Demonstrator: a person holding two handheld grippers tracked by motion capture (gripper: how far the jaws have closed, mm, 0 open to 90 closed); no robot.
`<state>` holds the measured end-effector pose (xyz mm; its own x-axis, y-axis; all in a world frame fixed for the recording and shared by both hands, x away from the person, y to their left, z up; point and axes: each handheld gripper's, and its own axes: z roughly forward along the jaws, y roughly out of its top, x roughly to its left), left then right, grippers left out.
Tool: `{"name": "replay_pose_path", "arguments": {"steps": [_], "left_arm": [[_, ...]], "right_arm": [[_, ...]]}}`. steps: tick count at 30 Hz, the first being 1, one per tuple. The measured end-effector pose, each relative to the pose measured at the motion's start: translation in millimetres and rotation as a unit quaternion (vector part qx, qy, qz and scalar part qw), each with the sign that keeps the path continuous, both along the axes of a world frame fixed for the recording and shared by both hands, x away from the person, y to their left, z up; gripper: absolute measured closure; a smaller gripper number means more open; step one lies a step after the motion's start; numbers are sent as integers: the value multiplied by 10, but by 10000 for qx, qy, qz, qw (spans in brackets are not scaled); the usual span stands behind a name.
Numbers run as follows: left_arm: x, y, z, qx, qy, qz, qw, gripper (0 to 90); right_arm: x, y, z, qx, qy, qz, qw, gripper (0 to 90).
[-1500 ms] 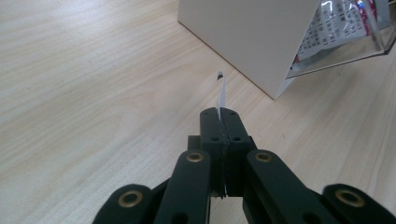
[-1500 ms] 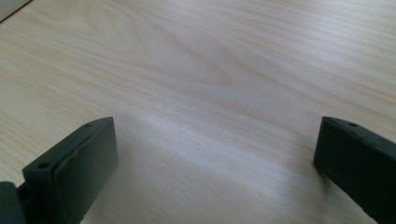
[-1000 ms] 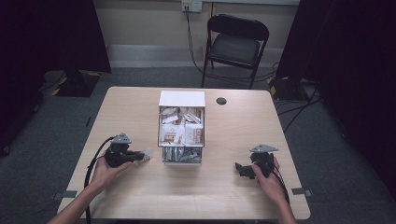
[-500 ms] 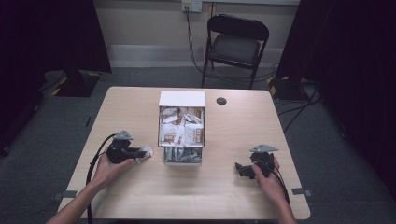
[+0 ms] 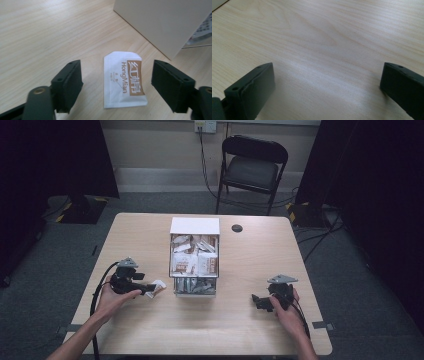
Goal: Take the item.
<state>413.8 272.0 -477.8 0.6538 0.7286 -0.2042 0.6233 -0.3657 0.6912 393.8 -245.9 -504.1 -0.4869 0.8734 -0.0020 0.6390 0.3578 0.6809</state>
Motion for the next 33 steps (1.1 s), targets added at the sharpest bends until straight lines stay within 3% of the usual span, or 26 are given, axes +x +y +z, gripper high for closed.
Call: {"name": "replay_pose_path", "arguments": {"steps": [2,6,10,14,18,20,24,26,28,33], "left_arm": [[-33,51,36,-86,-39,60,9999,200],[-119,129,77,168,59,262,9995,210],[-229,261,92,213,-82,462,9987,192],[-319,406,73,631,-211,914,9936,193],[-407,571,3,753,-219,1205,9896,193],[-437,647,-99,809,-104,1390,9869,200],[-457,703,-241,724,-150,1495,9860,202],[-475,721,-269,814,-285,1616,9831,185],[-498,706,-330,719,-538,1667,9819,134],[-500,709,-341,729,-478,1840,9790,83]], "right_arm": [[0,0,0,0,0,0,10000,0],[0,0,0,0,0,0,10000,0],[0,0,0,-1,0,-1,10000,0],[0,0,0,1,2,-3,10000,0],[1,0,0,1,1,-1,10000,0],[1,0,0,2,1,-1,10000,0],[2,0,0,-3,-3,1,10000,0],[2,1,0,5,-1,-2,10000,0],[3,1,-1,6,-2,0,10000,0],[2,1,-1,5,-2,1,10000,0]]}}
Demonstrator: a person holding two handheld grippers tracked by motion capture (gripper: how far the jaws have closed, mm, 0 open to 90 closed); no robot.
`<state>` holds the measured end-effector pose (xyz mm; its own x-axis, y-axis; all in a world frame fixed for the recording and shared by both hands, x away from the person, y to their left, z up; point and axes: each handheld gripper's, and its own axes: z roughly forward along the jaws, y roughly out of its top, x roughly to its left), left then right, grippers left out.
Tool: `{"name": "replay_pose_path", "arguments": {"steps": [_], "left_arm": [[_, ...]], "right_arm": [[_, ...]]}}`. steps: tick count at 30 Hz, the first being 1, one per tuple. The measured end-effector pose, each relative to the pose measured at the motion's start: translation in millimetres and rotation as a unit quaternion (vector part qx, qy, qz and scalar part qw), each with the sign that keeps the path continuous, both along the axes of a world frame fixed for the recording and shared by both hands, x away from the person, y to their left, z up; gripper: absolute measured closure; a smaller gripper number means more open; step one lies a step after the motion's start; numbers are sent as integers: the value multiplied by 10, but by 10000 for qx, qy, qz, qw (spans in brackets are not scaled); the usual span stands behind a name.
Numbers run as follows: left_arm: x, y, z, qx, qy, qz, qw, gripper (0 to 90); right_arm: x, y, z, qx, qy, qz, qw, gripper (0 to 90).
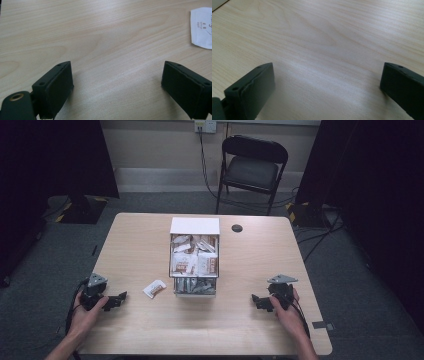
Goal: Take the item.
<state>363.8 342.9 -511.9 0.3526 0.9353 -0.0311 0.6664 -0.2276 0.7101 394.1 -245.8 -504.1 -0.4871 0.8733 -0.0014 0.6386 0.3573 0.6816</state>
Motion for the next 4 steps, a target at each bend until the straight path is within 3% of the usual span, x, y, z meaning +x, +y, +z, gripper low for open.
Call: {"name": "replay_pose_path", "arguments": {"steps": [4], "left_arm": [[2,2,-2,-1,18,48,10000,48]], "right_arm": [[0,-1,0,-6,0,4,10000,0]]}}
